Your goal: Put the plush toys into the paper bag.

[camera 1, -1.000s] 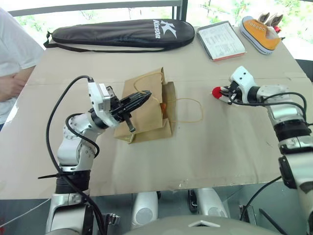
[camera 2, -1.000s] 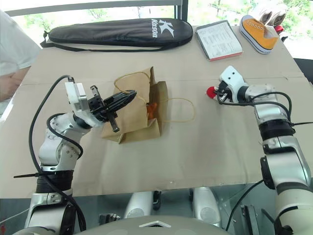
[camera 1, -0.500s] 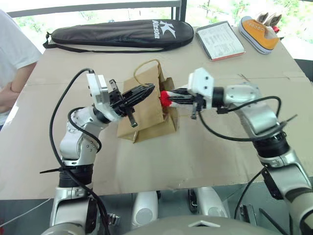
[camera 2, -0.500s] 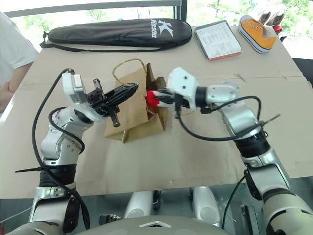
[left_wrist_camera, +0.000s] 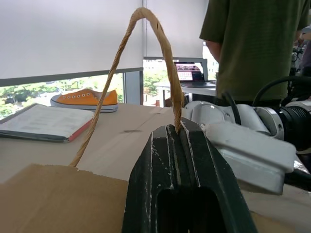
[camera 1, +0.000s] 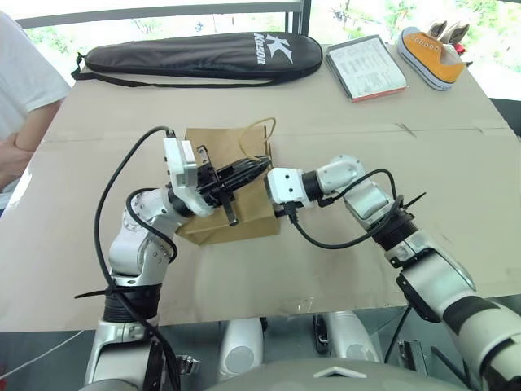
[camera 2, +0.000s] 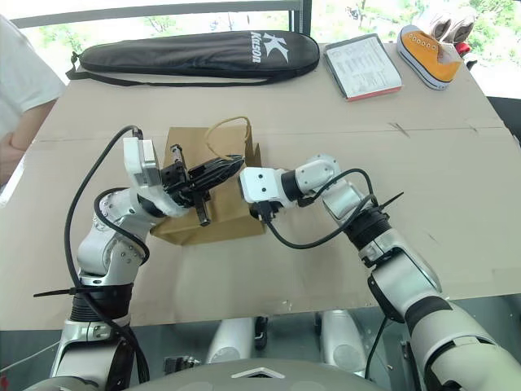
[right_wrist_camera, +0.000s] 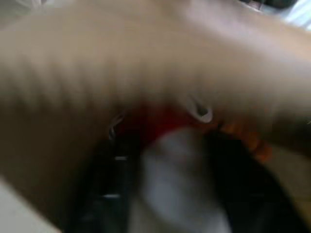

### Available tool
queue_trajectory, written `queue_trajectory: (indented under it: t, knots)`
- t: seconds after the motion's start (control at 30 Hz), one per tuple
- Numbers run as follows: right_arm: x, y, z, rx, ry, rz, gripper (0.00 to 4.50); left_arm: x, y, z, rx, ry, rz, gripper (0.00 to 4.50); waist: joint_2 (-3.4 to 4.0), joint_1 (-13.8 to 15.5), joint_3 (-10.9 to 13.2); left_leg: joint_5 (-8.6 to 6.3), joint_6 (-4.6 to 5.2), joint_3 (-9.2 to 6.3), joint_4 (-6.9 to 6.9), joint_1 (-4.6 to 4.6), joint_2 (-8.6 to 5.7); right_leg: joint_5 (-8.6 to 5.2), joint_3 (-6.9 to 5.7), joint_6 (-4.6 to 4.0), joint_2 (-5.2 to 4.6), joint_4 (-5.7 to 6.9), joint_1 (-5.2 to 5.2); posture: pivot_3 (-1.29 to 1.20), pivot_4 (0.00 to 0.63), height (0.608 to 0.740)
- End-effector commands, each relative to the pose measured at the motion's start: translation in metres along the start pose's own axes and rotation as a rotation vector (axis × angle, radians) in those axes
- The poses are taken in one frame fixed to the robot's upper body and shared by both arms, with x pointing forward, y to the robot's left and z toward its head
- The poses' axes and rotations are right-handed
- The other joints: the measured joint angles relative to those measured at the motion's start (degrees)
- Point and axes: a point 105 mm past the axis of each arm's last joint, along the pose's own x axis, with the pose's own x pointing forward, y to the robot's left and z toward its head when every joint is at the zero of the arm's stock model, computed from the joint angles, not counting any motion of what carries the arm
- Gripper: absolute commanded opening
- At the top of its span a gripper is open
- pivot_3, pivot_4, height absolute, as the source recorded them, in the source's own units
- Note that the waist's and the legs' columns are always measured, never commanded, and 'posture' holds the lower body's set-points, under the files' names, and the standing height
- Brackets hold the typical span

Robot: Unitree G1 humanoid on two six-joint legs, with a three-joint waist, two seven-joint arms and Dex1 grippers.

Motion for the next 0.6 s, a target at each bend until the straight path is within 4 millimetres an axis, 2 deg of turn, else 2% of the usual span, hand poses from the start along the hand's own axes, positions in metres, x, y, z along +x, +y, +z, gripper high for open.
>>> queue_trajectory:
  t: [0.03,0.1,0.17,0.23,0.33,0.4,0.47,0.53,0.6]
  knots:
    - [-0.014,-0.008,0.012,-0.077,-0.036,-0.065,3.23,-0.006,0.003,0.013,0.139,-0.025,0.057,0.0,0.0,0.1,0.0,0.0,0.0,-0.01,-0.01,0.02,0.0,0.0,0.0,0.0,0.0,0.01,0.0,0.0,0.15,0.74]
    - [-0.023,-0.007,0.013,-0.076,-0.037,-0.082,3.23,-0.012,0.0,0.011,0.121,-0.016,0.034,0.0,0.0,0.09,0.0,0.0,0.0,-0.03,-0.02,0.03,0.0,0.0,-0.02,-0.01,0.01,0.03,0.0,0.0,0.15,0.74]
    - [-0.042,-0.012,0.019,-0.039,-0.056,-0.161,3.23,-0.022,-0.002,0.007,0.096,0.015,0.006,0.0,0.0,0.12,0.0,0.0,0.0,-0.01,-0.02,0.01,0.0,0.0,-0.02,-0.01,0.0,0.02,0.0,0.0,0.15,0.74]
    - [-0.066,-0.018,0.03,0.109,-0.11,-0.259,3.23,-0.028,0.001,0.005,0.107,0.032,0.003,0.0,0.01,0.23,0.01,0.0,-0.01,0.0,-0.03,0.0,0.01,0.0,-0.01,-0.01,-0.02,0.0,-0.01,0.0,0.15,0.74]
    - [-0.086,-0.014,0.034,0.276,-0.1,-0.31,3.23,-0.029,0.003,0.006,0.119,0.03,-0.002,0.0,0.01,0.2,0.01,0.0,-0.01,0.01,-0.02,0.01,0.01,-0.05,-0.02,-0.1,-0.04,0.01,-0.01,0.0,0.15,0.74]
    - [-0.1,-0.014,0.029,0.375,-0.075,-0.392,3.23,-0.032,0.004,0.006,0.112,0.028,-0.006,0.0,-0.02,0.09,-0.02,0.0,-0.01,0.02,-0.02,0.03,0.01,-0.08,-0.02,-0.17,-0.05,0.01,0.0,0.0,0.15,0.74]
    - [-0.106,-0.013,0.026,0.451,-0.07,-0.438,3.23,-0.035,0.004,0.005,0.108,0.034,-0.012,0.0,-0.02,0.06,-0.03,0.0,-0.01,0.01,-0.04,0.05,0.01,-0.09,-0.02,-0.19,-0.05,0.02,0.0,0.0,0.15,0.74]
    - [-0.111,-0.006,0.008,0.652,-0.061,-0.528,3.23,-0.043,0.007,0.005,0.112,0.054,-0.009,0.0,-0.02,0.02,-0.03,0.0,0.0,0.02,-0.06,0.05,0.01,-0.09,-0.02,-0.18,-0.04,0.01,-0.02,0.0,0.15,0.74]
    - [-0.107,0.008,-0.013,0.847,-0.041,-0.571,3.23,-0.047,0.01,0.008,0.114,0.058,-0.005,0.0,-0.05,0.05,-0.05,0.0,0.0,0.01,-0.09,0.03,0.01,-0.09,-0.02,-0.17,-0.03,0.01,-0.02,0.0,0.15,0.74]
